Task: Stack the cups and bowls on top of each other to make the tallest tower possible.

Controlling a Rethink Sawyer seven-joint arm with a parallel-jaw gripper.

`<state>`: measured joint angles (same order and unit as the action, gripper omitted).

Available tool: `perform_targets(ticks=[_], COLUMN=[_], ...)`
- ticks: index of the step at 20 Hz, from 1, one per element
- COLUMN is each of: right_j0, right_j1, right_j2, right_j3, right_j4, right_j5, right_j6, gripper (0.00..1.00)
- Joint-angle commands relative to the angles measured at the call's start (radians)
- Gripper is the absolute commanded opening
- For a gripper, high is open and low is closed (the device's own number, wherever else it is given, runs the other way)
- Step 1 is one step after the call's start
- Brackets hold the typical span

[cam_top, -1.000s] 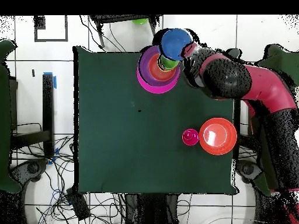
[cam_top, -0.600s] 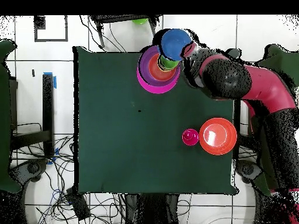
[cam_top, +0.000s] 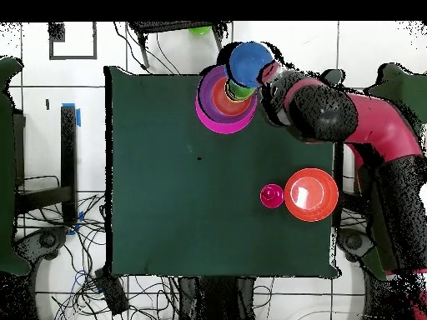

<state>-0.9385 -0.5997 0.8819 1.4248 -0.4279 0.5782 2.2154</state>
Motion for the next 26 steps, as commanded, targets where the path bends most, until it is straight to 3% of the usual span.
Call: perform_targets(ticks=[1, 26], right_j0=[0.027, 0.043], right_j1=[0.015, 0.016], right_j2=[-0.013, -0.015], right_j3=[0.067, 0.075], right_j4=[-0.067, -0.08], right_j5=[0.027, -0.01], right_j6=[-0.193, -0.169], gripper=[0.0, 0.0])
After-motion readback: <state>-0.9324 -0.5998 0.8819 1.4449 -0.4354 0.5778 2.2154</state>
